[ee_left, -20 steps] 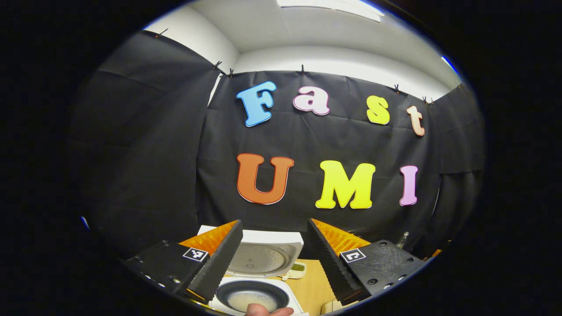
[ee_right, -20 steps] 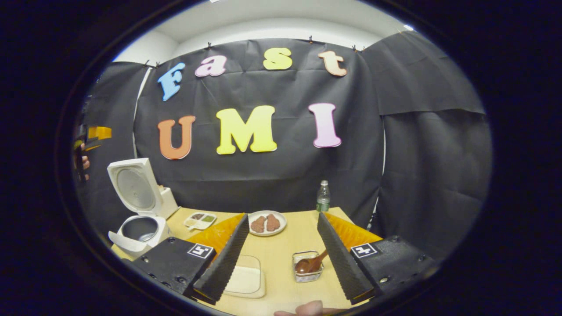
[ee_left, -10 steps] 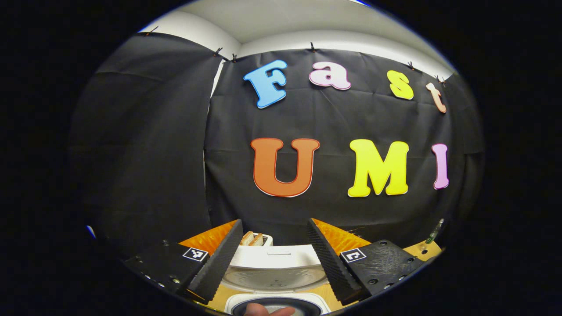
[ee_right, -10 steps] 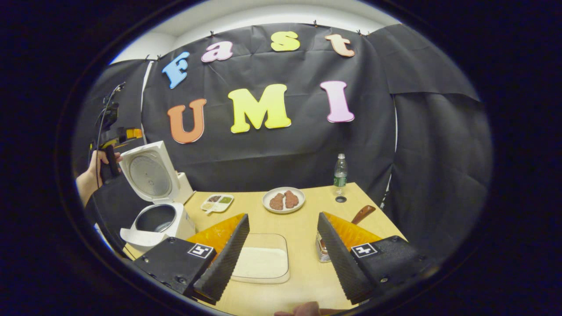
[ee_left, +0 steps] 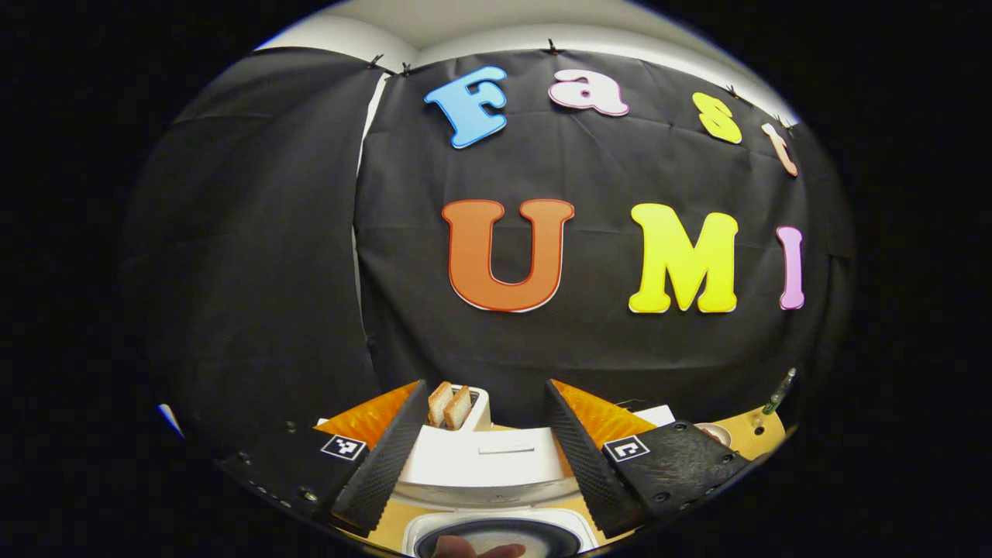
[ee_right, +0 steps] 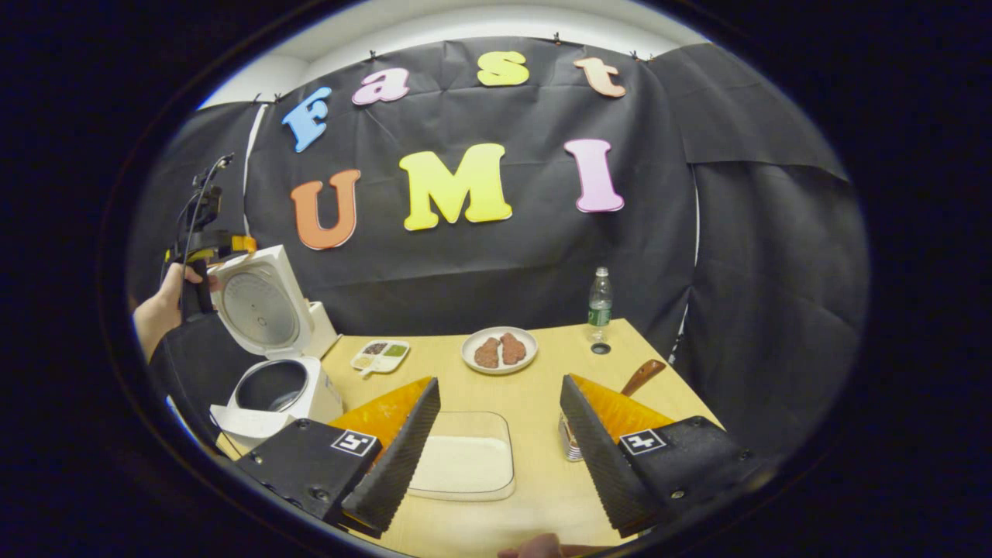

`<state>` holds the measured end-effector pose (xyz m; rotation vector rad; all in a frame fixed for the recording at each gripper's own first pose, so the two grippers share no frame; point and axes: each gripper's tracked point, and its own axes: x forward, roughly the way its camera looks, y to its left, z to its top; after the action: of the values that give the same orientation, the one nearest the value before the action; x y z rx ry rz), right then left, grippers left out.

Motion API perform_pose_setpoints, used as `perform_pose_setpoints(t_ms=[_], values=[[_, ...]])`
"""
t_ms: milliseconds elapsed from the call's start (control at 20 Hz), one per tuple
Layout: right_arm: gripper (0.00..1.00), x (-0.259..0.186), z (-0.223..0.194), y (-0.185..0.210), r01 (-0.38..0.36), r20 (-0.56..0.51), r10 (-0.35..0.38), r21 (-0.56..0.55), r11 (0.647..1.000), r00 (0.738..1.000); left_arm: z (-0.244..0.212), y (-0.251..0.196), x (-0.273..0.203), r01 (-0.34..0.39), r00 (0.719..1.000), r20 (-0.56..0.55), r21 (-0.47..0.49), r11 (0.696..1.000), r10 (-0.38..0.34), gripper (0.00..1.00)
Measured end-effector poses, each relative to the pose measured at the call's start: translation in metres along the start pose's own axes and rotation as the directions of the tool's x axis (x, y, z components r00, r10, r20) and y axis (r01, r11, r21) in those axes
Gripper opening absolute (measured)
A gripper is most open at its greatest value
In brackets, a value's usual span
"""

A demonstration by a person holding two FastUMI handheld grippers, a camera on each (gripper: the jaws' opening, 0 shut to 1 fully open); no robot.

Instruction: Close the left gripper, press the button to open the rice cooker; take a wooden spoon from the chopstick holder with the right hand, scoop a spoonful of rice and pour it into the rice cooker, then put the wooden spoon back into the chopstick holder.

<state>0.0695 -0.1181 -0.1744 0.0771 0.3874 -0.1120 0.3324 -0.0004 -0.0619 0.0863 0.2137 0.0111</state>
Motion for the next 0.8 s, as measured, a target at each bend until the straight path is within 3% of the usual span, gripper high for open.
perform_pose_setpoints(t_ms=[400, 650, 800], values=[[0.97, -0.016, -0.014, 0.044, -0.119, -0.038, 0.120, 0.015, 0.993, 0.992, -0.060, -0.012, -0.094, 0.040, 0.974, -0.222, -0.027, 0.999, -0.045, 0.96], [0.99, -0.033, -0.028, 0.060, -0.176, -0.069, 0.174, -0.021, 0.984, 0.982, -0.130, -0.019, -0.145, 0.052, 0.915, -0.393, -0.103, 0.993, -0.089, 0.96], [0.99, -0.037, -0.032, 0.060, -0.189, -0.085, 0.185, -0.032, 0.982, 0.979, -0.166, -0.020, -0.160, 0.040, 0.866, -0.490, -0.131, 0.991, -0.099, 0.96]])
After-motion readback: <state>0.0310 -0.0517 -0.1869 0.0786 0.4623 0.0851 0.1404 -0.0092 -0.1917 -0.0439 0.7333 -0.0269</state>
